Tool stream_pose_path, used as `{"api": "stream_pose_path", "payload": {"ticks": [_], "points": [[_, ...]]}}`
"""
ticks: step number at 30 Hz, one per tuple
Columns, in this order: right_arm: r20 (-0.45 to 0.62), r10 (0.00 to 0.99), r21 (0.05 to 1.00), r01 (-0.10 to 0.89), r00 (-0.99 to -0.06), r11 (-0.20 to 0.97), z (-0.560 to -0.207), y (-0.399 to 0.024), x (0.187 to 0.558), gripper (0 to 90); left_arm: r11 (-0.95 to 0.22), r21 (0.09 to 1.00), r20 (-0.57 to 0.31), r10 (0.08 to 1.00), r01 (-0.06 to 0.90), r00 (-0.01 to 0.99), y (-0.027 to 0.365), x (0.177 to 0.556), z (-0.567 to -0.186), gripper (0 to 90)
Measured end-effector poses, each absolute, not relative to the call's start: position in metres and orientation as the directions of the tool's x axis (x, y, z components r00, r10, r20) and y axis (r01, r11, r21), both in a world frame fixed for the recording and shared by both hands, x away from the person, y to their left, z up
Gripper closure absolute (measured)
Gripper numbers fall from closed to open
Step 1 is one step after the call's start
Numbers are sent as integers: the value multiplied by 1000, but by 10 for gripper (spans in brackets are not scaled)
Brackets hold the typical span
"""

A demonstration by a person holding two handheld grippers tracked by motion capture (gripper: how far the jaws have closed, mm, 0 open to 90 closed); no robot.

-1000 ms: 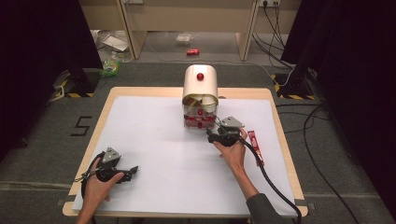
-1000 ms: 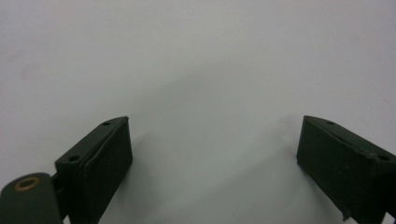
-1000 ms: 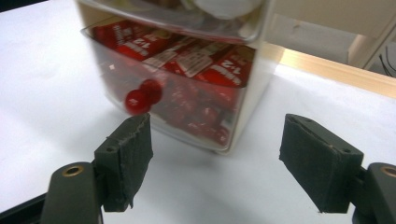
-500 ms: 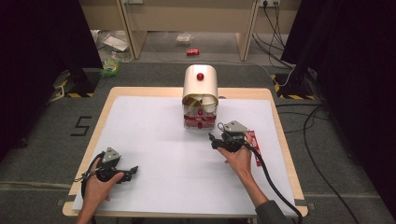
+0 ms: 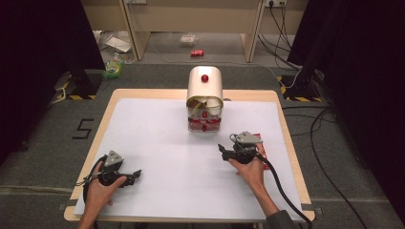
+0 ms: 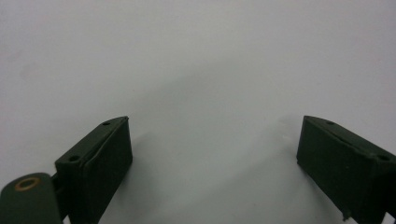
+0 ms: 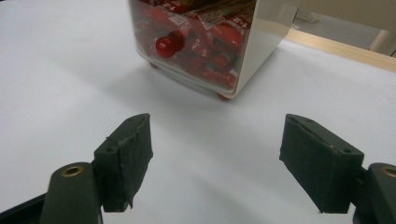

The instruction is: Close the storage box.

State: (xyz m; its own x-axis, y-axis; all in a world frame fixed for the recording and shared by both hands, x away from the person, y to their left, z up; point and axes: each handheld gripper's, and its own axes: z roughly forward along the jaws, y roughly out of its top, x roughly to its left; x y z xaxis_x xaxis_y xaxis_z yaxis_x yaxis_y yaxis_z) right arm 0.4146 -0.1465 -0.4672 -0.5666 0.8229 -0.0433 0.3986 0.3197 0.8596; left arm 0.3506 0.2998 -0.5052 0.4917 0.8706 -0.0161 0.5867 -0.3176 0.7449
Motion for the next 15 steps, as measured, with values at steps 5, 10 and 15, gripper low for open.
{"api": "stream_pose_path", "payload": {"ticks": [5,10,15], "points": [[-39,823,860,401,-566,316,-464,-150,407,255,-318,745,-16,870,587,492,300,351,-505,95],[-61,814,861,383,-577,336,-461,-154,396,251,-317,746,-15,871,586,492,300,350,-505,95],[-63,818,859,385,-572,336,-461,-160,388,249,-317,745,-16,871,586,492,300,351,-505,95]]}}
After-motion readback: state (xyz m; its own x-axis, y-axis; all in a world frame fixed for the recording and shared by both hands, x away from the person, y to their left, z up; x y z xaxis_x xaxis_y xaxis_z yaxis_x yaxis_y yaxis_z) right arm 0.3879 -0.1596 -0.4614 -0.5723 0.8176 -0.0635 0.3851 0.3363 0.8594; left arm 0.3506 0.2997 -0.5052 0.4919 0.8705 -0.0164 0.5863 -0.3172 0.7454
